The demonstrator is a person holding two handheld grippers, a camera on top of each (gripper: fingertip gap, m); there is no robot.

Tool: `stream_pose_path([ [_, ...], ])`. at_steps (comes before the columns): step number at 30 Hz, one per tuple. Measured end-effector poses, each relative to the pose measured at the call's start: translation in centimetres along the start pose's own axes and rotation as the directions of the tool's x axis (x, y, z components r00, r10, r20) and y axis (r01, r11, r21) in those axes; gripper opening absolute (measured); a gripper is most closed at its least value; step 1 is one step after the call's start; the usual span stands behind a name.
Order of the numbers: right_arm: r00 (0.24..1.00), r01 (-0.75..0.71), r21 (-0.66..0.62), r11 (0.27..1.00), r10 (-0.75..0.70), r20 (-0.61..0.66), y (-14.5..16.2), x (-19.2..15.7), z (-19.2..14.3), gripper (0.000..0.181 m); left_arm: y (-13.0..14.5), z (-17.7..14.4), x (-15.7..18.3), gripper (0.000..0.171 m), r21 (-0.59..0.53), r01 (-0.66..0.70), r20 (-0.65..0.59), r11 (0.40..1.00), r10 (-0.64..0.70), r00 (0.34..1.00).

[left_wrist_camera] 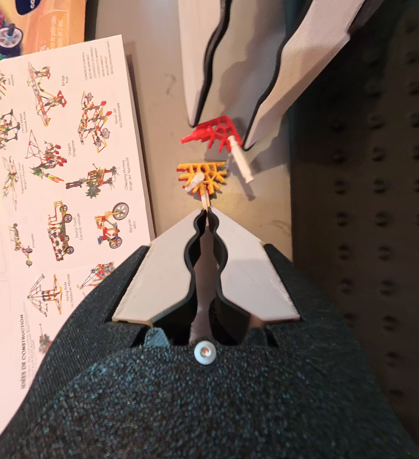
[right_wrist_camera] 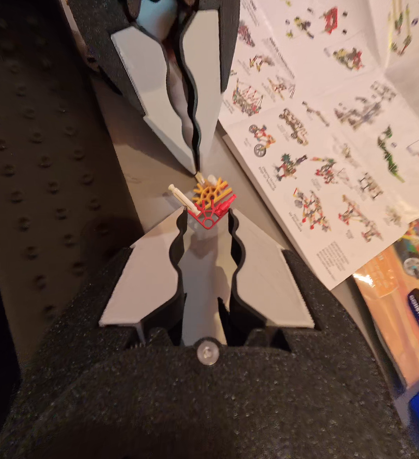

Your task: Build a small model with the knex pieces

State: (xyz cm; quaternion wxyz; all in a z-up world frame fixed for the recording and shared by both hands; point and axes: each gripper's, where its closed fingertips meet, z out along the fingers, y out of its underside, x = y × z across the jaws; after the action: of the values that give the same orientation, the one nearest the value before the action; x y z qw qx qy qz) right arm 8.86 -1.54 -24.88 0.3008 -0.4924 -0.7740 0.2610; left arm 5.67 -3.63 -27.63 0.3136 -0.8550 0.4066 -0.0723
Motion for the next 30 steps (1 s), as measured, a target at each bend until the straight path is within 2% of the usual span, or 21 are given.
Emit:
stream_pose_path([
  [5,0.997,0.071,-0.029,0.997,-0.071,0.007,0.4,-0.3,1.6,0.032,-0.5,0.1,0.6,0.001,0.017,0.039,-0.028,0.999,-0.038,0.999],
  [7,0.997,0.078,-0.016,0.997,-0.078,0.011,0.3,-0.6,1.8,0.032,-0.6,-0.1,1.0,0.008,0.032,0.035,-0.063,0.999,-0.033,0.997],
  [11,0.996,0.081,0.003,0.997,-0.081,-0.021,0.1,-0.3,2.0,0.032,-1.5,-0.8,0.1,0.024,0.081,0.060,-0.057,0.995,-0.055,0.997],
  [15,0.996,0.086,0.015,0.996,-0.085,-0.027,-0.1,-0.1,1.8,0.032,-2.8,-1.3,-1.0,0.012,0.136,0.064,-0.013,0.989,-0.063,0.998],
  [22,0.996,0.088,0.010,0.996,-0.088,-0.018,0.3,0.3,2.0,0.032,-2.0,0.0,-1.4,0.001,0.110,0.019,0.021,0.994,-0.021,1.000],
  [30,0.997,0.072,0.030,0.997,-0.072,-0.011,0.1,0.7,2.1,0.032,-2.3,0.4,-1.3,0.000,0.119,-0.022,0.037,0.993,0.017,0.999],
])
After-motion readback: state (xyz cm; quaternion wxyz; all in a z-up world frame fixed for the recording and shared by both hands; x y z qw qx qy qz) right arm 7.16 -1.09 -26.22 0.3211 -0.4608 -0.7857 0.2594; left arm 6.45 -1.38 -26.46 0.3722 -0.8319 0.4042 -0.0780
